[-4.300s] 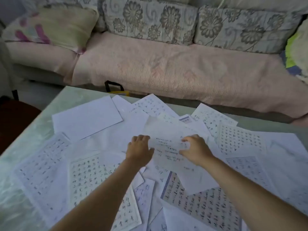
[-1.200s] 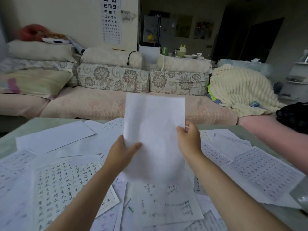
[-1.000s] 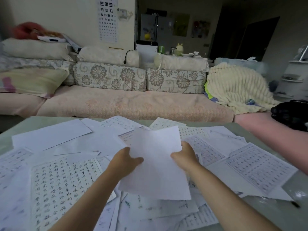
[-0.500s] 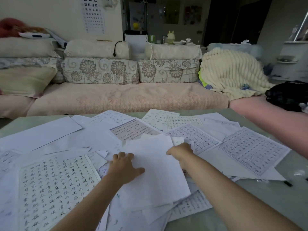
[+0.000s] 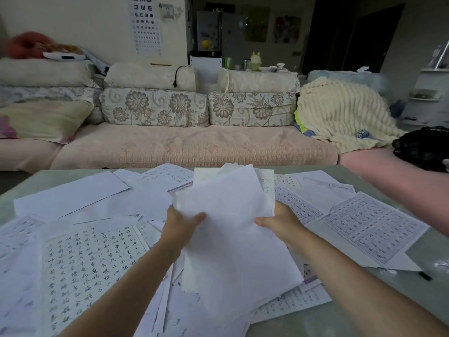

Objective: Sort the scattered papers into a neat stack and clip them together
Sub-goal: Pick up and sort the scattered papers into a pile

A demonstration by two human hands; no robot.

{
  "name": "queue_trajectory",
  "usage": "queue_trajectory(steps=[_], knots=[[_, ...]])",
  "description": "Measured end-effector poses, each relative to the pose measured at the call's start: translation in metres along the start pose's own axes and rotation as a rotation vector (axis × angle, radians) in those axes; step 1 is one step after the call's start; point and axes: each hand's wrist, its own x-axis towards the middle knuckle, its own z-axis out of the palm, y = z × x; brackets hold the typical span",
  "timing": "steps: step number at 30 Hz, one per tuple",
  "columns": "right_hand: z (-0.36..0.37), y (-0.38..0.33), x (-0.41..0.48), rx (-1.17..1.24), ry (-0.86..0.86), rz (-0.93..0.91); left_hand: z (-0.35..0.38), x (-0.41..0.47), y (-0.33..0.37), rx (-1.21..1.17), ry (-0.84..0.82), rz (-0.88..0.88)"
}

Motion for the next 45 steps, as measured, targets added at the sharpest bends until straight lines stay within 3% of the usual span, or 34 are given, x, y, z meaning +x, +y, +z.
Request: queue_trajectory(steps=[2,5,8,12,15,21,25,29,33,45], knots=[[-0.005,-0.001,-0.004,0.009,-0.044,-0.008,0.000,-0.003,0.007,-0.132,-0.016,-0.010],[-0.004,-0.002,-0.009,-0.127,-0.114,0.011,0.004,-0.014,0.025,-0.160,-0.040,0.124],[-0.005,-0.008,-0.013,-0.186,0.005,-0.033,0.006,-0.029,0.045,-0.246,0.025,0.205],[-0.015,-0.032,-0.021,0.026,0.179,-0.152,0.006,-0.045,0.071,-0.366,0.144,0.294],[-0.022,-0.048,-0.029,0.101,0.300,-0.280,0.004,-0.056,0.088,-0.466,0.099,0.340],[-0.021,-0.047,-0.046,0.012,0.197,-0.336,0.012,-0.065,0.079,-0.126,0.093,0.568],[-0.024,-0.041,-0.046,0.017,0.276,-0.269,0.016,-0.060,0.065,-0.017,0.076,0.554],[-0.019,-0.027,-0.042,-0.048,0.156,-0.141,0.024,-0.060,0.055,-0.009,0.082,0.510],[-0.017,-0.030,-0.036,-0.067,0.185,-0.124,0.029,-0.059,0.059,-0.017,0.054,0.483],[-0.091,0.010,-0.034,-0.206,0.236,0.189,0.088,-0.061,0.055,0.311,-0.340,0.173]])
